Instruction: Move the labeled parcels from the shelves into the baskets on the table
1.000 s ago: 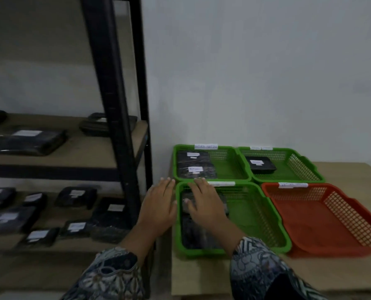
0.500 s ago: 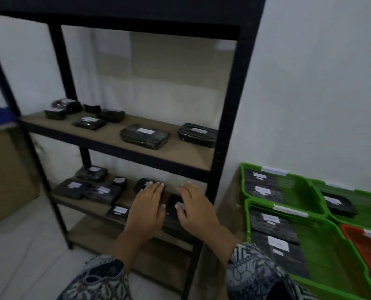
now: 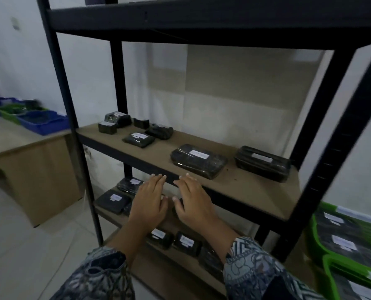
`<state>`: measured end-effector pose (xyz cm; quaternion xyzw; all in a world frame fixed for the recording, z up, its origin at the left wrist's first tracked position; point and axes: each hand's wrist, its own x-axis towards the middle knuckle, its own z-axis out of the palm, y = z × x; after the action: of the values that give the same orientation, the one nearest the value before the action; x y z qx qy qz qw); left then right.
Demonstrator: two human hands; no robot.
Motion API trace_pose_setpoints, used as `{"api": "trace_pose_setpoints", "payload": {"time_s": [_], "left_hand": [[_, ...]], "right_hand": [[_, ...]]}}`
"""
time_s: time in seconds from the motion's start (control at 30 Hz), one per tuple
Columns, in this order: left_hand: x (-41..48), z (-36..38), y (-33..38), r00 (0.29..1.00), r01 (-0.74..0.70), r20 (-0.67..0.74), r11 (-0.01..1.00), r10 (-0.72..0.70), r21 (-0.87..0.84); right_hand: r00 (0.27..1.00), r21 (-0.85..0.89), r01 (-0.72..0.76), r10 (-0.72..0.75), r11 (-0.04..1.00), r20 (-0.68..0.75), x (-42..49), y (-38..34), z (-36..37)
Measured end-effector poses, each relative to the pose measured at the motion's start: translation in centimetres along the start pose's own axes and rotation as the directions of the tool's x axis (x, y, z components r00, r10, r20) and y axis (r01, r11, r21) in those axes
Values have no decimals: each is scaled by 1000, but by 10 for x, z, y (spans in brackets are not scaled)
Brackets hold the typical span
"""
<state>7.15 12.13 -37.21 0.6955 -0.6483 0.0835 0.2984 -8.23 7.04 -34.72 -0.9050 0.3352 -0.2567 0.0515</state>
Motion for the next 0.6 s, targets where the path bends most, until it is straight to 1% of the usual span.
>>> {"api": "trace_pose_setpoints", "payload": {"time_s": [0.13, 0.2, 0.33, 0.47, 0.6], "left_hand": [[35, -7, -42, 999, 43, -27, 998, -42, 42], [50, -13, -64, 998, 61, -36, 996, -58, 70], [75, -23, -106, 996, 85, -33, 994, -83, 70], [106, -27, -150, 997, 65, -38, 997, -63, 46], [147, -27, -199, 1000, 12, -8, 1000, -11, 27]], "right_hand": [[999, 16, 11, -12, 1000, 48, 53, -9, 15], [999, 21, 22, -23, 1000, 49, 77, -15, 23], [998, 37, 25, -27, 999, 52, 119, -26, 39], [996, 46, -55, 52, 997, 75, 169, -30, 60], [983, -12, -169, 169, 986, 69, 216, -31, 84]]}}
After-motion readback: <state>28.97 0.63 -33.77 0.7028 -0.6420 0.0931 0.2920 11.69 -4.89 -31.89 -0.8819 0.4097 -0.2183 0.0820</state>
